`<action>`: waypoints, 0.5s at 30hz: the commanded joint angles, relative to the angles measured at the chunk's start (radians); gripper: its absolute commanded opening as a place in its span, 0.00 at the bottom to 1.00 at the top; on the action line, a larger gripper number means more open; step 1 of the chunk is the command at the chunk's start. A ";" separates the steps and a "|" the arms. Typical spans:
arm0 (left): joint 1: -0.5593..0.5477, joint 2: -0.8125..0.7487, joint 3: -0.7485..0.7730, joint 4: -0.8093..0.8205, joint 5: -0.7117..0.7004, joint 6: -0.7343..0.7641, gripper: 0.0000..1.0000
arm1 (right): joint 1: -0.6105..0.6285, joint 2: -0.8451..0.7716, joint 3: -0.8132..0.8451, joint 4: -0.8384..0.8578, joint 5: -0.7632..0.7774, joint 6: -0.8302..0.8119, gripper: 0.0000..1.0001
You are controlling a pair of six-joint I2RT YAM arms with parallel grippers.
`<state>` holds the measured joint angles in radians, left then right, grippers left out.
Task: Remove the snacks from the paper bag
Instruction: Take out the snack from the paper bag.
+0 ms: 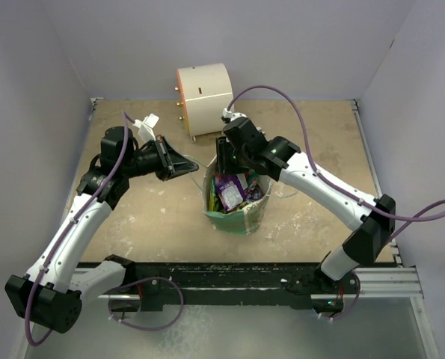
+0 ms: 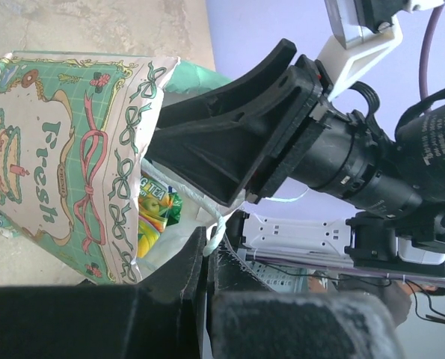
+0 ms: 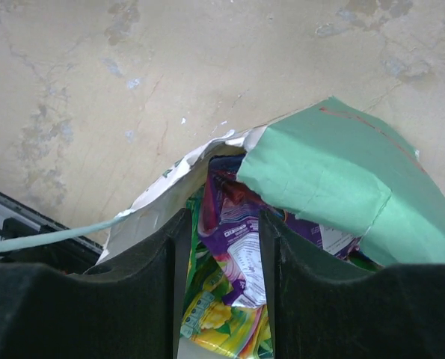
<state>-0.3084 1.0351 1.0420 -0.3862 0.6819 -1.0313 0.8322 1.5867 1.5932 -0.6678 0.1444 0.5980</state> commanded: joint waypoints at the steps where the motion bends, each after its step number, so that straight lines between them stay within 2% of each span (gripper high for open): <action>1: 0.002 -0.025 0.027 0.040 0.030 -0.014 0.00 | -0.013 0.005 -0.024 0.071 0.037 0.009 0.43; 9: 0.002 -0.034 0.029 0.018 0.028 -0.011 0.00 | -0.012 0.024 -0.048 0.128 -0.025 -0.006 0.43; 15: 0.002 -0.055 0.032 -0.012 -0.009 -0.009 0.00 | -0.013 0.030 -0.062 0.145 -0.050 -0.019 0.35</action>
<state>-0.3084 1.0191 1.0420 -0.4129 0.6888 -1.0344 0.8234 1.6238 1.5349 -0.5671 0.1146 0.5934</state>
